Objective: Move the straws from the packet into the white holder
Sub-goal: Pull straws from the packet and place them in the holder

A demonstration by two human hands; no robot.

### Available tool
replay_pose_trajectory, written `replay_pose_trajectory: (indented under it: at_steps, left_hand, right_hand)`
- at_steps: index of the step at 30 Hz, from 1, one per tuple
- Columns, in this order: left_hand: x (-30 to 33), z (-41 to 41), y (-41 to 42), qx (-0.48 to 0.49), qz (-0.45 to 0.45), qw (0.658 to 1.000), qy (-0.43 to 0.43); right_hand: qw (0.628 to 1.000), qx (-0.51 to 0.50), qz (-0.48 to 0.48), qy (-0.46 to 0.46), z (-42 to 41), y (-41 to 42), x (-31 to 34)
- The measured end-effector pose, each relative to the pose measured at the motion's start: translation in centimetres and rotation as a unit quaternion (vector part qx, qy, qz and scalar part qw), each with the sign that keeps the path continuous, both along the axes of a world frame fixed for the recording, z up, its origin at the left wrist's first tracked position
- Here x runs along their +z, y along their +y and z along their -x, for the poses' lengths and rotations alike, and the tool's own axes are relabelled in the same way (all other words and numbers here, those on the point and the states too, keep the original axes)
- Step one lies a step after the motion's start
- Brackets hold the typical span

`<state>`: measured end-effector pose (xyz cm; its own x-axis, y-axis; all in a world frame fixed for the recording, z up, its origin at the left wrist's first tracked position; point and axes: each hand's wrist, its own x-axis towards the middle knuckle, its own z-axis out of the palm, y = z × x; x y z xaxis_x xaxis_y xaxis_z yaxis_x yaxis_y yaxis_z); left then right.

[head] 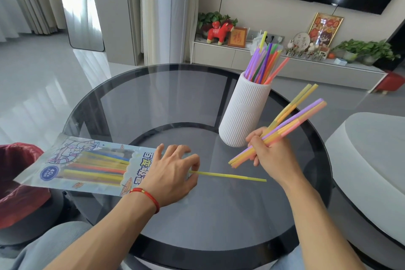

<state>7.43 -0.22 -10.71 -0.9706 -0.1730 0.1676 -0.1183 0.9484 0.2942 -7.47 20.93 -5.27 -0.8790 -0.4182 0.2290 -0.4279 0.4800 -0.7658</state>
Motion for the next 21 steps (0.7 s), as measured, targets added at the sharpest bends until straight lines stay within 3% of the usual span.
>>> replay_pose_trajectory:
  at_steps: [6, 13, 16, 21]
  left_hand:
    - [-0.2, 0.1, 0.1, 0.007, 0.007, 1.0, 0.006]
    - [-0.6, 0.5, 0.4, 0.004, 0.025, 1.0, 0.006]
    - [-0.7, 0.6, 0.4, 0.002, 0.02, 1.0, 0.004]
    - [-0.8, 0.7, 0.2, 0.0, 0.013, 1.0, 0.01]
  right_hand:
    - [0.986, 0.003, 0.165, -0.008, 0.4, 0.0, 2.9]
    - [0.93, -0.054, 0.352, 0.093, 3.0, -0.8, 10.8]
    - [0.937, -0.084, 0.318, 0.113, 4.3, -1.7, 12.7]
    - [0.972, -0.111, 0.109, 0.176, 5.4, -3.5, 14.3]
